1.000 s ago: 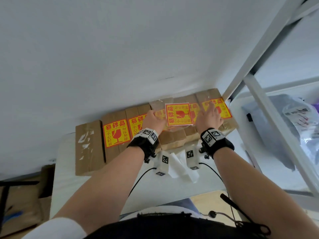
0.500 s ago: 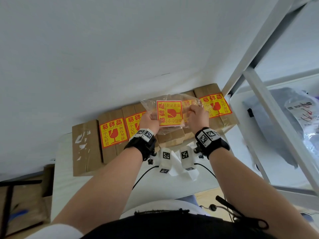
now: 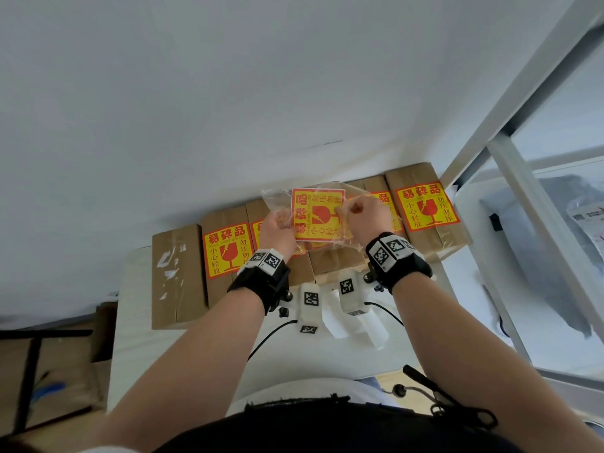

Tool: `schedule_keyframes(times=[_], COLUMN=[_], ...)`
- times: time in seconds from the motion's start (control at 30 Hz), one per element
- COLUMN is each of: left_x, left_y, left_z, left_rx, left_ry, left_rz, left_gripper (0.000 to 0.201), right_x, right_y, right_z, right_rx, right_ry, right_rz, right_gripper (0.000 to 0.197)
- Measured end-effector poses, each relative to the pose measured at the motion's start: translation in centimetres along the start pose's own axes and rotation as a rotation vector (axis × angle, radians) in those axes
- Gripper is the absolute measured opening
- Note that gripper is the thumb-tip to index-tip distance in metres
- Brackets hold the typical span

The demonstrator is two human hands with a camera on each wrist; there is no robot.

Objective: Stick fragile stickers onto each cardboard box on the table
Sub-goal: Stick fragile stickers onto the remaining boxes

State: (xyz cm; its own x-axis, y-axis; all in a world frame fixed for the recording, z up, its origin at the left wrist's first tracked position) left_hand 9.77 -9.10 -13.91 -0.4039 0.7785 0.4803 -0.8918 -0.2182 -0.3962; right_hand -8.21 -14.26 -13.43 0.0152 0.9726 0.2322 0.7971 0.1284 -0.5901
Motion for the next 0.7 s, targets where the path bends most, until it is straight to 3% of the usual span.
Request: schedule_keyframes(times=[0.2,0.37,0.57,0.7], left_x=[-0.2,-0.4,-0.4,-0.7], left_y=[-0.1,0.3,1.0,0.9], left_z=[0.3,0.4,0.7,0.9], left_rx=[0.072,0.003,-0.107,-0.212], left_ry=[-0.043,0.014,0.004,0.013], left_rz=[-0.061,-0.053,-0.027,0.057], left_gripper=[0.041,0.035,0.023,0.027], right_x=[-0.2,0.1,0.5,0.6], right_y=[0.3,0.0,-1.5,-3.0], right_z=[-0.2,0.3,1.3,1.9], right_rx=[-0.034,-0.027,-0.011,-0.05], right_ry=[0.019,0.022,0.015,0.058], right_rz=[0.023,0.083,0.205,0.358], right_gripper=[0.033,0.042,0.03,0.028])
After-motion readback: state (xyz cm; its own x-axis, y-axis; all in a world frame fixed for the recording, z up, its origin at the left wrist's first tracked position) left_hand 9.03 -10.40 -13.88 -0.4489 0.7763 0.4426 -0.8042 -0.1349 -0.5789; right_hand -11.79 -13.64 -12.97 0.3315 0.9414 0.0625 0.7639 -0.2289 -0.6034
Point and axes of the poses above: each hand's wrist, its own x-axis away from the middle knuckle, its own y-axis out of the palm, z = x × y, the point moved 3 cm from there along -x, towards the middle knuckle, and after that the axes turned 7 degrees about -x, right-handed, at the moved point
